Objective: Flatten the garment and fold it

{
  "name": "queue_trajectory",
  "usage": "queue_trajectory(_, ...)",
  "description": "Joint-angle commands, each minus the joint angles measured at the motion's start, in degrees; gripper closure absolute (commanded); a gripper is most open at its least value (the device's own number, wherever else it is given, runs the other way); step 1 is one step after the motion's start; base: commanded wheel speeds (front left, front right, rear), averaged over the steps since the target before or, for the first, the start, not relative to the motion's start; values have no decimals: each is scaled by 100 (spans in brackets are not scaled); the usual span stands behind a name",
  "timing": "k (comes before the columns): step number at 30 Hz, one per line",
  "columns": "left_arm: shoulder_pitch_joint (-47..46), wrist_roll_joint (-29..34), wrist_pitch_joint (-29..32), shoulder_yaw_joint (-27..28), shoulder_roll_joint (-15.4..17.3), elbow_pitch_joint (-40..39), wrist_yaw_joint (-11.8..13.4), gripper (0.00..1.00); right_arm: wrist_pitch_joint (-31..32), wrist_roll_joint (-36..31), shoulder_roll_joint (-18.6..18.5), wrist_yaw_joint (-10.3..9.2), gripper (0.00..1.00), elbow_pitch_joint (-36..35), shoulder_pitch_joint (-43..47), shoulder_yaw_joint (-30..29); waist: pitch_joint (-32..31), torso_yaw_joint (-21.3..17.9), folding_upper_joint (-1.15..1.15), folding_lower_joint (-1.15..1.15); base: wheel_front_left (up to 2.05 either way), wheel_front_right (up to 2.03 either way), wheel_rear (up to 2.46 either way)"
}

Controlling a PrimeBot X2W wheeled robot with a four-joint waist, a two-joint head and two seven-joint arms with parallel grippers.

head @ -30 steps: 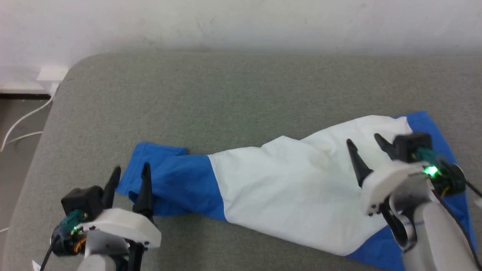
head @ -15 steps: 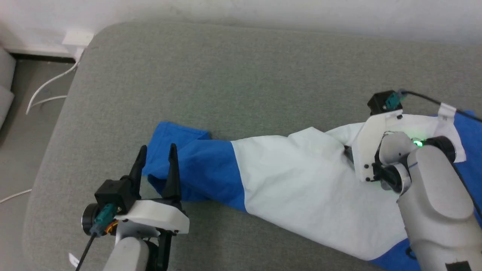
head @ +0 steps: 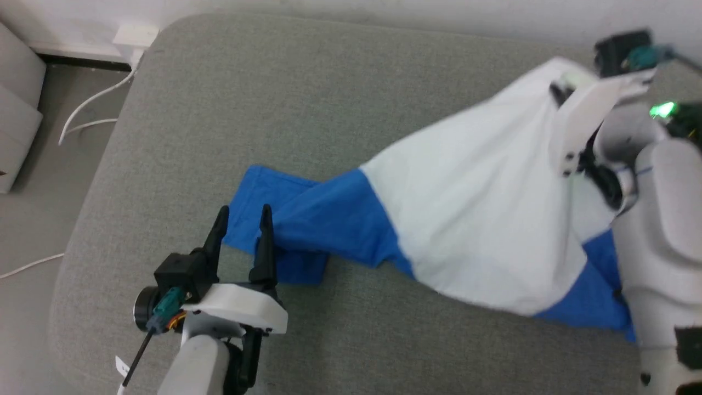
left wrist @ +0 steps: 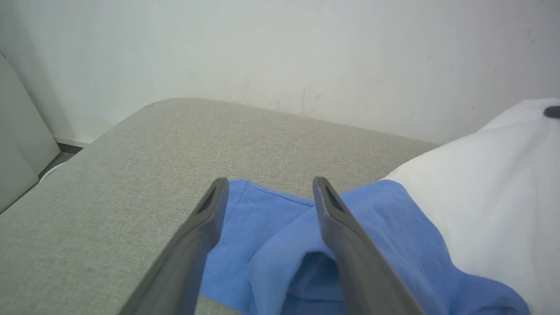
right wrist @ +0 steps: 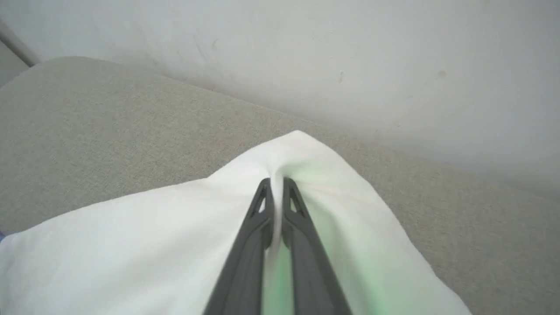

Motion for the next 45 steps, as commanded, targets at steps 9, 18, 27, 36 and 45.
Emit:
queue_trajectory(9,-465,-58,-91,-240,-170,130,-150,0,-856,-1006,-254,-4,100,748,-1193,-1024,547,404,0,0,0,0,0)
queue_trajectory(18,-656,-52,-125,-335,-239,281,-185,0,-1367,-1512,-108,-4,0,1668,-1486,-1467,654,367,0,0,0,0,0)
queue_trajectory(27,-497,31,-132,-294,-96,367,-198,0,-2714,-614,8,-4,0,1191,-507,-355,-13,-232,0,0,0,0,0)
queue_trajectory(36,-288,78,161,-504,43,258,-267,0,-3518,186,65,-4,0,-921,1877,29,-617,-907,0,0,0,0,0)
queue_trajectory(45,-429,169,603,-1021,1,316,-535,0,-3012,331,353,-4,0,-2260,3670,-495,-718,-1341,0,0,0,0,0)
